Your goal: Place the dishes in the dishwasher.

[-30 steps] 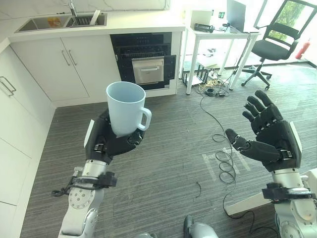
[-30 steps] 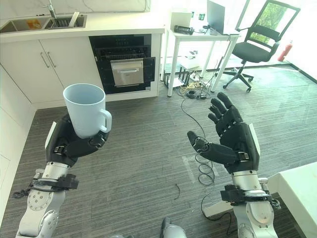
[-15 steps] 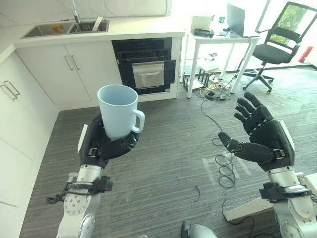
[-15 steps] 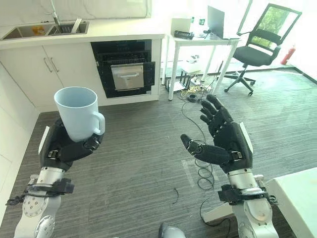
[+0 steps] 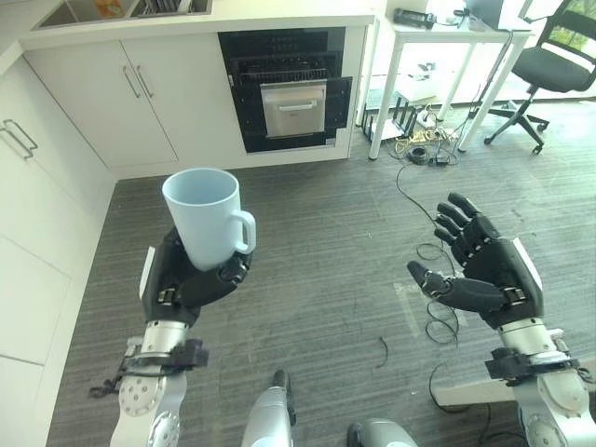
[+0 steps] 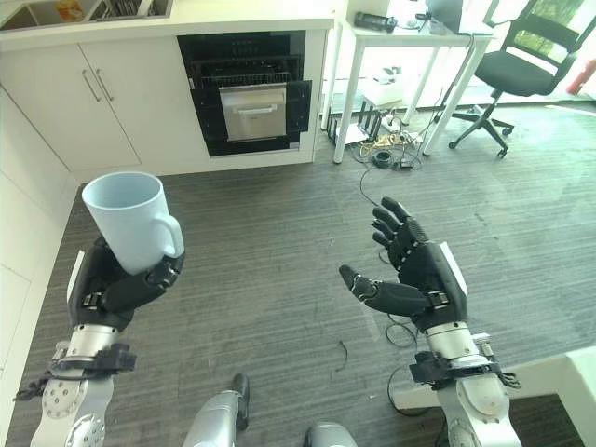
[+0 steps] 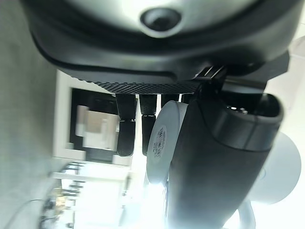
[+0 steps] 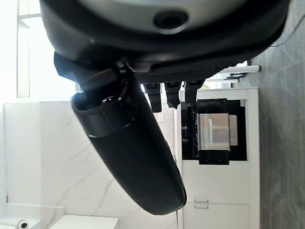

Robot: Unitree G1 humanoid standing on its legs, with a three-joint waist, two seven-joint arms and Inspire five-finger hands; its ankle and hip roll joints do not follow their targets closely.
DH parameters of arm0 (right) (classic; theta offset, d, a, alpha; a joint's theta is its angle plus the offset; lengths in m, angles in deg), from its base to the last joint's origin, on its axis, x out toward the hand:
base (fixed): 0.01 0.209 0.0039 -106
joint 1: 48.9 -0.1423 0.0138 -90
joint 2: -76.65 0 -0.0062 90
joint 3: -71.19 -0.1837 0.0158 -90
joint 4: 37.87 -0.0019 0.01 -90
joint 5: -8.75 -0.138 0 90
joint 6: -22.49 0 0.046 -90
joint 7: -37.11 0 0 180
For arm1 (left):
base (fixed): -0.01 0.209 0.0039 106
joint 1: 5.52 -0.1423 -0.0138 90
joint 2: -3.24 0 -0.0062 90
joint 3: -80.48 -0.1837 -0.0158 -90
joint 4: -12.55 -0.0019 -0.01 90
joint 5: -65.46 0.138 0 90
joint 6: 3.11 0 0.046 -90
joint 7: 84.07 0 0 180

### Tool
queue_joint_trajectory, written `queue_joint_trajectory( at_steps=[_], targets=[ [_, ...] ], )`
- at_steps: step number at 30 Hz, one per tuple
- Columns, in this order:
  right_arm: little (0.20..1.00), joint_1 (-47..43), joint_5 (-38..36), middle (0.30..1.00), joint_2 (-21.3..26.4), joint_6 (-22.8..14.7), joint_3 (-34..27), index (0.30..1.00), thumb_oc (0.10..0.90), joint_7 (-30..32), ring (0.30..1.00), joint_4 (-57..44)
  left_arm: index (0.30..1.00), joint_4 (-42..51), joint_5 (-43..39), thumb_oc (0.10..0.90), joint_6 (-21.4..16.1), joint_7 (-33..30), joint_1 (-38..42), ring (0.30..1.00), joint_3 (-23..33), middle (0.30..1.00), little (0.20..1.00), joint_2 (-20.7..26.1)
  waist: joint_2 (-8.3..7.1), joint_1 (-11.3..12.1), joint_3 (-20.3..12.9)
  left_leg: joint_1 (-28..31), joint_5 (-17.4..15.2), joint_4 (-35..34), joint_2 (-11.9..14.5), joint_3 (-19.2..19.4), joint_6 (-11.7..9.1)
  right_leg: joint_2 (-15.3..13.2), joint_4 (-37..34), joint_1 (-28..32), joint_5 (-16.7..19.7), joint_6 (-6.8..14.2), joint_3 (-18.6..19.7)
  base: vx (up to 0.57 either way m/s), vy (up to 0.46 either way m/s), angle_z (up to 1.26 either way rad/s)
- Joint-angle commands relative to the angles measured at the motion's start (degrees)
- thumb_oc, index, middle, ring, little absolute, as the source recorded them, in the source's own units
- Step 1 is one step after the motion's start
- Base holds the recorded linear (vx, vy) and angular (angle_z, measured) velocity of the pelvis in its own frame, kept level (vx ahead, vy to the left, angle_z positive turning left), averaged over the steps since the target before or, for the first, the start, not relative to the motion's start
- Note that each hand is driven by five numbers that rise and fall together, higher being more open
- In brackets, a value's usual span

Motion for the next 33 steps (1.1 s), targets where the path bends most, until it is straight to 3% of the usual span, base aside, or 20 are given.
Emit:
queue_joint_trajectory(
  at_steps=[1, 3, 4, 5, 6, 8, 9, 10, 13, 16, 17, 21, 25, 26, 27, 28, 29, 30, 31, 33],
  targets=[
    [0.9, -4.38, -2.11, 0.9, -0.21, -6.77, -1.93, 0.9, 0.8, 0.76, 0.9, -6.53, 0.3, 7.28, -1.68, 0.4, -5.69, 2.15, 5.24, 0.3, 2.72, 0.3, 0.3, 2.66, -1.39, 0.18, -7.2, -0.39, -4.0, -6.84, -1.92, -1.56, -1.07, 1.19, -3.87, 6.64, 0.82, 3.83, -8.3, 0.31, 0.149, -0.1],
    [0.9, -5.09, -1.13, 0.9, -1.34, -7.0, -1.31, 0.9, 0.8, 2.64, 0.9, -6.42, 0.3, 7.35, -1.16, 0.4, -5.09, 3.54, 5.91, 0.3, 2.45, 0.3, 0.3, 2.86, -2.15, 0.6, -8.06, 0.42, -4.85, -6.84, -3.74, -2.21, 0.44, -0.05, -3.87, 7.49, 6.73, 5.96, -9.71, 0.36, 0.183, 0.11],
    [0.9, -5.75, -0.13, 0.9, -2.29, -6.75, -0.42, 0.9, 0.8, 3.69, 0.9, -6.46, 0.3, 7.33, -0.72, 0.4, -4.86, 4.06, 6.13, 0.3, 2.14, 0.3, 0.3, 2.83, -2.13, 0.57, -8.55, 1.32, -5.54, -6.84, -4.56, -2.8, 1.28, -0.12, -3.87, 8.1, 12.58, 7.33, -10.88, 0.45, 0.27, 0.27],
    [0.9, -5.95, 0.64, 0.9, -3.55, -6.74, 0.52, 0.9, 0.8, 3.75, 0.9, -6.37, 0.3, 7.38, -0.78, 0.4, -4.34, 5.04, 6.35, 0.3, 2.3, 0.3, 0.3, 3.05, -1.54, 0.64, -8.37, 3.19, -6.76, -6.84, -5.7, -3.55, 2.3, -1.0, 6.73, 5.38, 18.18, 8.32, -12.09, 0.58, 0.348, 0.3],
    [0.9, -7.93, 2.15, 0.9, -4.61, -6.43, 3.26, 0.9, 0.8, 3.22, 0.9, -4.12, 0.3, 7.28, -0.12, 0.4, -4.37, 3.82, 6.46, 0.3, 2.46, 0.3, 0.3, 3.25, -0.11, 0.68, -7.48, 5.82, -7.79, -6.84, -5.24, -2.14, 2.37, -2.3, 11.87, -3.64, 15.22, 5.95, -14.3, 0.56, 0.234, 0.06],
    [0.9, -8.45, 0.97, 0.9, -3.99, -6.12, 3.57, 0.9, 0.8, 2.24, 0.9, -3.32, 0.3, 7.05, -0.89, 0.4, -3.7, 2.78, 7.06, 0.3, 3.02, 0.3, 0.3, 4.08, -0.11, 0.78, -7.3, 6.31, -7.64, -6.84, -4.77, -1.36, 1.62, -0.18, 0.67, -2.53, 12.13, 4.77, -17.06, 0.4, -0.04, -0.83],
    [0.9, -8.24, 0.04, 0.9, -3.44, -6.38, 3.11, 0.9, 0.8, 1.15, 0.9, -3.06, 0.3, 6.88, -0.81, 0.4, -3.73, 2.34, 7.19, 0.3, 3.31, 0.3, 0.3, 4.23, -0.05, 0.35, -6.37, 7.48, -7.98, -6.84, -4.09, -0.38, 1.18, -0.38, -3.87, -3.53, 11.91, 4.04, -18.63, 0.28, -0.163, -0.94],
    [0.9, -7.97, -0.31, 0.9, -3.05, -6.7, 2.76, 0.9, 0.8, 0.71, 0.9, -2.86, 0.3, 6.91, -0.76, 0.4, -3.82, 2.28, 7.07, 0.3, 3.63, 0.3, 0.3, 4.21, -0.59, -0.03, -5.54, 8.38, -8.49, -6.84, -4.04, 0.98, 1.0, -2.32, -3.87, -6.22, 10.88, 4.02, -18.79, 0.25, -0.188, -0.29],
    [0.9, -7.47, -1.62, 0.9, -1.84, -6.97, 1.64, 0.9, 0.8, -1.04, 0.9, -3.15, 0.3, 7.58, -0.25, 0.4, -4.38, 1.01, 6.49, 0.3, 3.83, 0.3, 0.3, 4.41, -1.87, -2.04, -4.34, 11.01, -11.14, -6.84, -4.65, 2.98, 1.36, -7.54, -3.87, -16.06, 15.57, 6.61, -14.03, 0.24, -0.207, 0.49],
    [0.9, -6.65, -3.16, 0.9, -1.86, -7.45, 0.86, 0.9, 0.8, -2.35, 0.9, -4.53, 0.3, 8.18, 0.56, 0.4, -5.4, -0.09, 6.04, 0.3, 3.16, 0.3, 0.3, 4.6, -2.05, -3.38, -3.61, 13.87, -12.97, -6.84, -4.51, 3.29, 2.1, -9.15, -3.87, -22.5, 16.76, 7.33, -11.05, 0.38, -0.324, 0.02],
    [0.9, -6.66, -3.35, 0.9, -1.72, -7.83, 1.06, 0.9, 0.8, -2.42, 0.9, -4.49, 0.3, 8.16, 0.38, 0.4, -5.74, -0.08, 5.78, 0.3, 3.3, 0.3, 0.3, 4.85, -2.2, -3.06, -3.7, 14.35, -13.64, -6.84, -4.48, 3.56, 2.56, -9.34, -3.87, -22.08, 15.28, 7.32, -11.41, 0.29, -0.258, -0.28],
    [0.9, -8.16, -2.07, 0.9, 0.23, -7.41, 1.98, 0.9, 0.8, -0.72, 0.9, -4.48, 0.3, 8.2, 0.02, 0.4, -5.85, -1.59, 5.92, 0.3, 2.74, 0.3, 0.3, 4.63, -2.94, -3.28, -4.86, 19.1, -16.56, -6.84, -4.22, 3.25, 2.6, -8.96, -3.87, -19.33, 17.14, 7.95, -12.71, 0.4, -0.355, -0.08],
    [0.9, -7.98, -2.74, 0.9, 0.47, -5.61, 0.98, 0.9, 0.8, -0.76, 0.9, -4.7, 0.3, 8.78, 0.04, 0.4, -4.92, -0.34, 5.36, 0.3, 2.37, 0.3, 0.3, 3.82, -2.93, -3.83, -7.11, 23.09, -16.83, -6.84, -3.44, 3.42, 1.35, -8.33, -3.87, -17.49, 16.93, 6.77, -14.27, 0.4, -0.307, 0.47],
    [0.9, -7.54, -3.74, 0.9, 0.84, -4.59, 0.43, 0.9, 0.8, -1.08, 0.9, -4.71, 0.3, 9.17, 0.09, 0.4, -4.6, -0.59, 4.76, 0.3, 2.25, 0.3, 0.3, 3.35, -2.36, -3.98, -7.87, 24.89, -13.89, -6.84, -2.09, 4.18, 0.16, -7.38, -3.87, -16.2, 15.51, 5.71, -14.79, 0.56, -0.478, 0.43],
    [0.9, -6.91, -4.18, 0.9, 1.11, -4.17, -0.24, 0.9, 0.8, -2.43, 0.9, -4.66, 0.3, 9.14, -0.27, 0.4, -4.5, -0.55, 3.95, 0.3, 2.58, 0.3, 0.3, 2.89, -2.4, -3.81, -8.45, 26.48, -7.28, -6.84, -1.65, 4.26, -1.65, -6.16, -3.87, -14.72, 13.63, 4.01, -14.18, 0.58, -0.57, 0.44],
    [0.9, -6.23, -4.56, 0.9, 1.46, -4.38, -0.47, 0.9, 0.8, -3.52, 0.9, -4.79, 0.3, 9.37, 0.67, 0.4, -4.57, -0.5, 3.2, 0.3, 2.38, 0.3, 0.3, 2.12, -3.39, -3.28, -8.07, 23.51, -1.51, -1.65, -1.95, 5.42, -3.03, -5.54, -3.87, -12.39, 11.69, 2.24, -13.04, 0.44, -0.519, 0.07],
    [0.9, -5.83, -4.36, 0.9, 1.48, -4.56, -0.7, 0.9, 0.8, -3.59, 0.9, -4.54, 0.3, 9.36, 0.94, 0.4, -4.71, 0.1, 2.72, 0.3, 2.13, 0.3, 0.3, 1.78, -4.17, -2.87, -7.42, 19.0, -0.79, 4.08, -1.11, 7.29, -3.17, -5.69, -3.87, -10.59, 10.66, 1.23, -13.08, 0.34, -0.397, -0.43],
    [0.9, -6.28, -4.4, 0.9, 2.2, -4.16, -0.45, 0.9, 0.8, -2.27, 0.9, -4.34, 0.3, 8.73, 0.49, 0.4, -5.08, 0.79, 2.69, 0.3, 1.82, 0.3, 0.3, 1.53, -3.82, -2.24, -6.26, 16.1, -4.28, 4.29, -2.12, 7.5, -1.97, -5.26, -3.87, -8.79, 9.75, 1.41, -13.93, 0.34, -0.223, -0.67],
    [0.9, -7.08, -4.18, 0.9, 2.1, -3.81, 0.47, 0.9, 0.8, -2.37, 0.9, -3.88, 0.3, 8.49, 0.16, 0.4, -5.64, 1.18, 1.99, 0.3, 2.12, 0.3, 0.3, 1.45, -3.4, -1.81, -5.86, 16.94, -5.78, -3.32, -3.9, 9.21, -0.88, -4.71, -3.87, -7.94, 9.0, 2.15, -13.83, 0.32, -0.072, -0.59],
    [0.9, -7.4, -3.15, 0.9, 1.09, -3.68, 1.73, 0.9, 0.8, -2.89, 0.9, -3.44, 0.3, 8.12, 0.54, 0.4, -6.79, 1.55, 1.12, 0.3, 2.12, 0.3, 0.3, 1.46, -1.49, -2.12, -5.85, 14.94, -8.44, -6.84, -2.22, 9.97, -1.12, -2.43, -3.87, -7.4, 8.21, 2.46, -13.88, 0.23, 0.021, -0.35]
  ],
)
